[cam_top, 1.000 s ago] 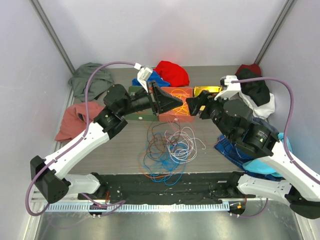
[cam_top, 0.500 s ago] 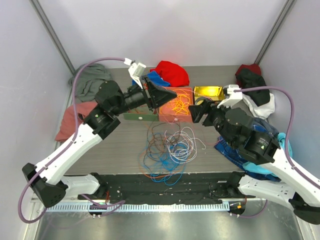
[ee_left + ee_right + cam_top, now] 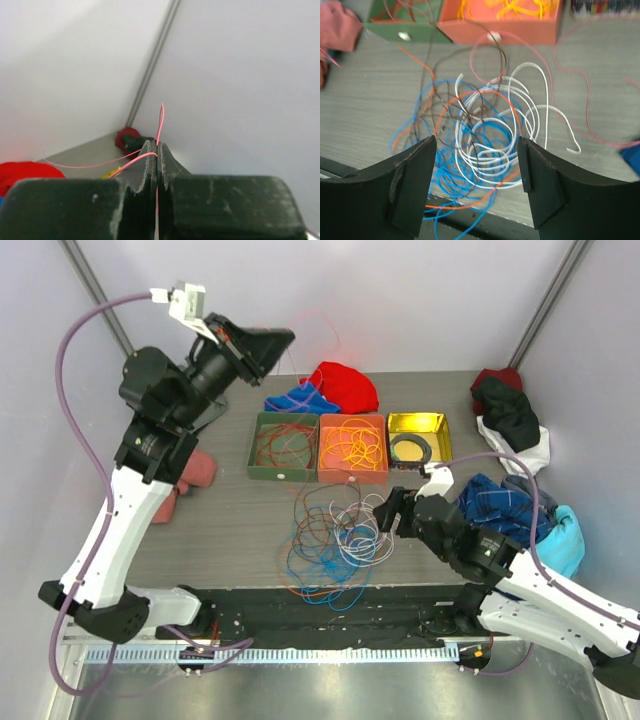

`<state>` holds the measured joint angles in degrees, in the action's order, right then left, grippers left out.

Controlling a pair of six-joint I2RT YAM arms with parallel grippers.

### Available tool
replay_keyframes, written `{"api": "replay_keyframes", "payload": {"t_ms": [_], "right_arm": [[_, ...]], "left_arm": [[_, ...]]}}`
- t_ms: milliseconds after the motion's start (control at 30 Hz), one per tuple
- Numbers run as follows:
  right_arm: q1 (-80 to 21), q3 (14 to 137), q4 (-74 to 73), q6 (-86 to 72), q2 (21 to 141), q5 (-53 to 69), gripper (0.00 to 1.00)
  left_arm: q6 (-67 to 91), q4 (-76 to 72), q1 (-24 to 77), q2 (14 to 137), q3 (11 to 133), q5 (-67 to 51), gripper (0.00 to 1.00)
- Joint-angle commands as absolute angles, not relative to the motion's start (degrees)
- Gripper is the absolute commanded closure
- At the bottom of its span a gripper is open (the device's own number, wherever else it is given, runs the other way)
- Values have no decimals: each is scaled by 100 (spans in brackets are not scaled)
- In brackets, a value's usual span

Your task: Untangle the cables

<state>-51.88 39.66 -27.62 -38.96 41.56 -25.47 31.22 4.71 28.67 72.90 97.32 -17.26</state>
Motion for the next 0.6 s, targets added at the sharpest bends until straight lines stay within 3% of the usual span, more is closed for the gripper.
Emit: {"api": "replay_keyframes", "payload": {"t_ms": [0,267,567], "right_arm": [[-5177,3630,-2426,-4394,3824,-2373,27],[-5177,3516,-2496,-4289,3612,-2347,27],[-5177,3595,-2611,-4113,3559,-2154,28]], "left_arm": [[3138,808,2558,7899,10721,-1582,100],[2997,967,2241,8780,11997,-1284,100],[3409,18,1688,9298,11005,-1370,100]]}}
